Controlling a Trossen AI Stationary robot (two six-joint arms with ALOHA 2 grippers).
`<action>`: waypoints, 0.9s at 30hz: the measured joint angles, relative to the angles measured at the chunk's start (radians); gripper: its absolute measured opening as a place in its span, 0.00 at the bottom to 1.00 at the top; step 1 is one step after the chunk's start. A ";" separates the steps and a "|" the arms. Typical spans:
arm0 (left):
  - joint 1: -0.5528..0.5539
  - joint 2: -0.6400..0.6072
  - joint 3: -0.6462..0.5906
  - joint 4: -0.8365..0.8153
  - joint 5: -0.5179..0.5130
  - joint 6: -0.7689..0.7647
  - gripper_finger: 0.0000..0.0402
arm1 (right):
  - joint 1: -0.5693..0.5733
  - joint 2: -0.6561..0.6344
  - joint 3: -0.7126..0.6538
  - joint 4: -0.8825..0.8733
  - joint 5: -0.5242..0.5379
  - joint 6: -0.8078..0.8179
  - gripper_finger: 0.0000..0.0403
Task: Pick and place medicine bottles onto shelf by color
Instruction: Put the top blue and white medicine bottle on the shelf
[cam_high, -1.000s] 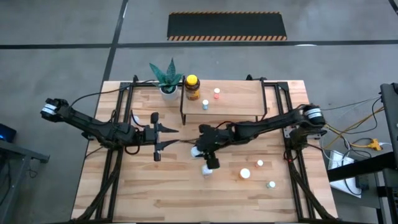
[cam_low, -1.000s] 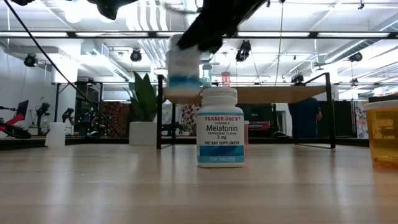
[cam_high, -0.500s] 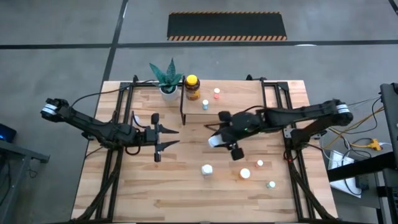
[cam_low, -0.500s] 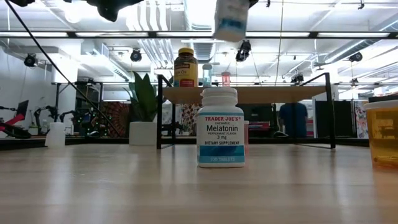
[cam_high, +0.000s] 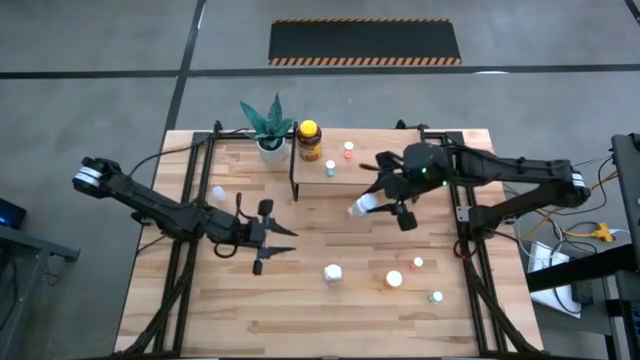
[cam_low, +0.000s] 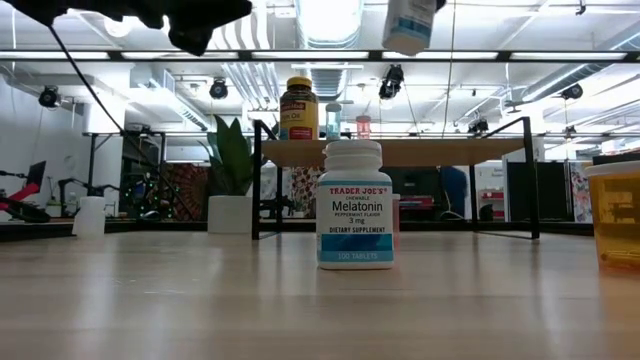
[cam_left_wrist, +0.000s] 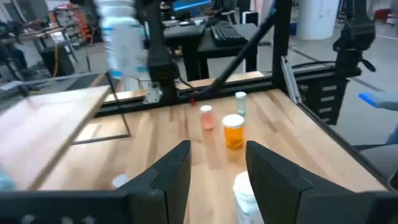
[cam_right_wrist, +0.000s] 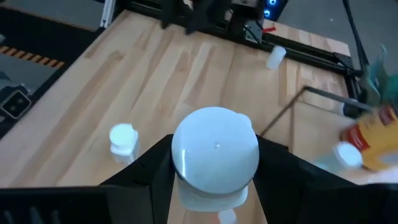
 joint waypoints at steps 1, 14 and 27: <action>-0.005 0.014 0.000 0.013 0.001 -0.003 0.34 | -0.017 -0.013 -0.010 -0.007 -0.008 -0.006 0.42; -0.012 0.076 0.002 0.136 0.005 -0.001 0.34 | -0.300 -0.110 -0.110 0.009 -0.025 -0.116 0.42; -0.011 0.073 0.003 0.148 -0.001 -0.004 0.34 | -0.604 0.097 0.015 0.005 -0.304 -0.206 0.42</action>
